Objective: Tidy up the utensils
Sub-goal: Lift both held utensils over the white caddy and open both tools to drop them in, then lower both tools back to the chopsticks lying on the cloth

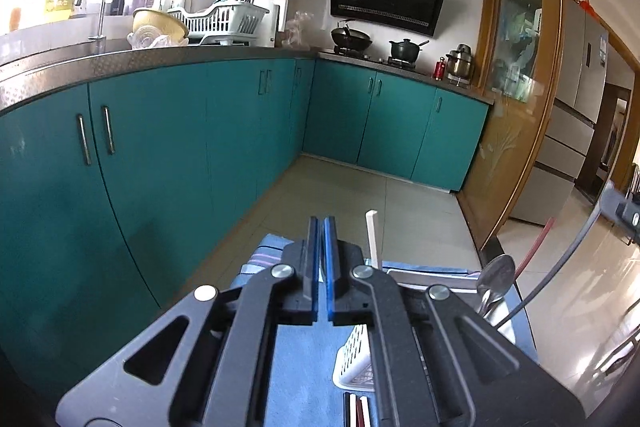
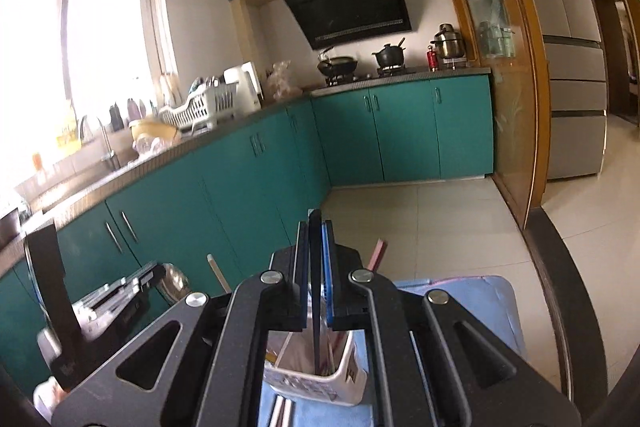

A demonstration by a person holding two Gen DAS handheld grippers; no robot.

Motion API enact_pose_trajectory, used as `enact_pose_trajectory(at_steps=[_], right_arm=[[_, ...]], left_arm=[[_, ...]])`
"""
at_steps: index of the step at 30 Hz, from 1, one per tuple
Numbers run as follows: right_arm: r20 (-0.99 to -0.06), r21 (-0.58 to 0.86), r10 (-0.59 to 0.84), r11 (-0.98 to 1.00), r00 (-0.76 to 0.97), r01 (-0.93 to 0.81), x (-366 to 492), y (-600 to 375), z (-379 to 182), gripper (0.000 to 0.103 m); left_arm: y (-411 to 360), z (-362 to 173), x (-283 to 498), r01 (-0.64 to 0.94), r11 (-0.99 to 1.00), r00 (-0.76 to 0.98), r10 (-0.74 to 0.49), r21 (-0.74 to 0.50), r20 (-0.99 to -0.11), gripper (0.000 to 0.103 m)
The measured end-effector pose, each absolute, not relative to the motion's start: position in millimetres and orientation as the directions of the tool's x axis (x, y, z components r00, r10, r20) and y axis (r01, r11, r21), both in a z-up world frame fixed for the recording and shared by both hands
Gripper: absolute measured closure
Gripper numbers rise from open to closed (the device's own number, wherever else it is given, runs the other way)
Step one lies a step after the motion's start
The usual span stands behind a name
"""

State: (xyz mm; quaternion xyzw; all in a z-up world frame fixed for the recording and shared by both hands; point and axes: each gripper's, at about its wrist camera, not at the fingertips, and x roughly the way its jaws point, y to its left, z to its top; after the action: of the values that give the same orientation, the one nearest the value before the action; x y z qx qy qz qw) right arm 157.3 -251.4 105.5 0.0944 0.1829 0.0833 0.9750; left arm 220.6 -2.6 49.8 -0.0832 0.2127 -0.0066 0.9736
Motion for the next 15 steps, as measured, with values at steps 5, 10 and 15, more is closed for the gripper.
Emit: enact_pose_trajectory(at_steps=[5, 10, 15], right_arm=[[-0.382, 0.149, 0.174, 0.981, 0.908, -0.125, 153.5, -241.9, 89.6, 0.094], [-0.368, 0.144, 0.17, 0.982, 0.914, -0.125, 136.6, -250.6, 88.0, 0.073], [-0.362, 0.184, 0.167, 0.977, 0.917, -0.105, 107.4, -275.1, 81.3, 0.067]], left_arm=[[1.3, 52.8, 216.3, -0.004, 0.983, 0.908, -0.074, -0.186, -0.412, 0.101], [15.0, 57.2, 198.4, 0.028, 0.976, 0.914, -0.112, -0.215, -0.39, 0.099], [30.1, 43.3, 170.1, 0.073, 0.968, 0.908, -0.164, -0.241, -0.386, 0.09]])
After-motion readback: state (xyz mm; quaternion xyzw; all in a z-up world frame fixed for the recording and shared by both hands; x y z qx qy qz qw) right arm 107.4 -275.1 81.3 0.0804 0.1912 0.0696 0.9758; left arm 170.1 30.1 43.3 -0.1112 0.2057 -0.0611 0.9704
